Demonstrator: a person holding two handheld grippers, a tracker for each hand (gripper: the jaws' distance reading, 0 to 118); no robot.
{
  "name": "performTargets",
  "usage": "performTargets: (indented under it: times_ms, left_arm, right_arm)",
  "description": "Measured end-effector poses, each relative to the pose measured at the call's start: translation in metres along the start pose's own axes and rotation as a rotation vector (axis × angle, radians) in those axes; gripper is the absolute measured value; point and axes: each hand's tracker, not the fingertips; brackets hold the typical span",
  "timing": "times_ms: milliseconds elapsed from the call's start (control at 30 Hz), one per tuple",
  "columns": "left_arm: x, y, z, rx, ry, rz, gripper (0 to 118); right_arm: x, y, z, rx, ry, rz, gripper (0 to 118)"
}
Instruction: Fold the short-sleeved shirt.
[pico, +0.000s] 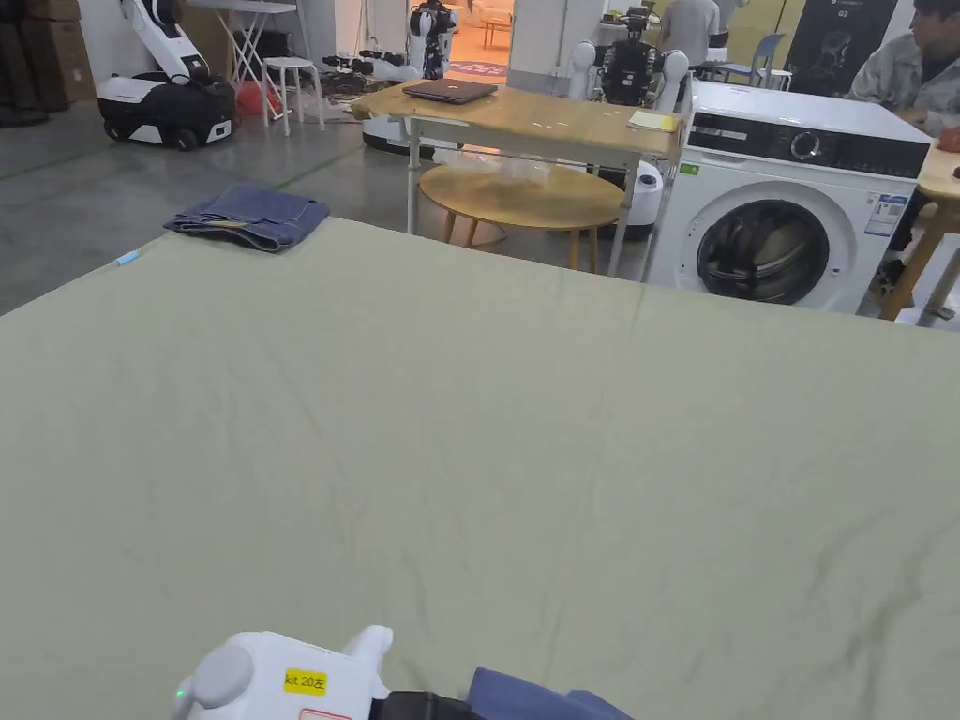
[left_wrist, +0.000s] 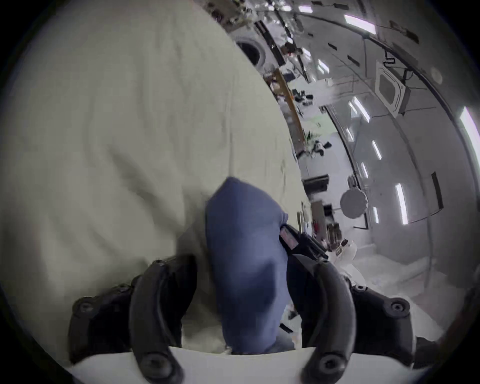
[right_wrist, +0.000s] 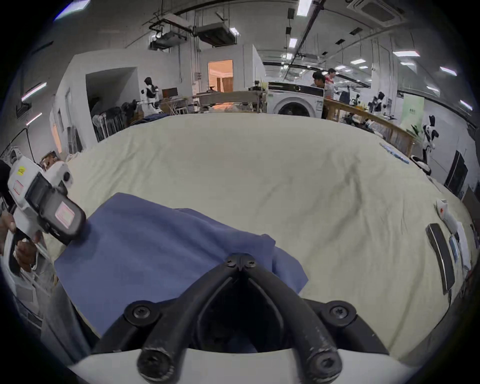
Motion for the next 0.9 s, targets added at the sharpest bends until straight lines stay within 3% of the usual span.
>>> performTargets:
  times_ms: [133,200,300,333,367,900]
  left_arm:
    - [-0.004,0.006,-0.023,-0.057,-0.109,0.025,73]
    - [0.001,0.001,-0.028,-0.043,-0.097,0.019,70]
    - [0.0,-0.004,-0.031,-0.023,0.005,-0.041,32]
    - [-0.01,-0.001,-0.03,-0.026,-0.031,-0.015,29]
    - [-0.014,0.0,-0.028,-0.017,-0.088,0.031,28]
    - [0.034,0.0,0.026,0.049,-0.037,-0.044,22]
  right_arm:
    - [0.0,0.0,0.0,0.0,0.0,-0.001,0]
    - [0.0,0.0,0.0,0.0,0.001,-0.002,0]
    - [0.001,0.0,0.001,0.003,0.003,-0.007,0]
    - [0.002,0.0,0.001,0.006,0.014,-0.01,0]
    - [0.001,-0.001,0.001,0.007,0.009,-0.006,0]
    - [0.005,0.042,0.014,0.151,-0.017,0.041,0]
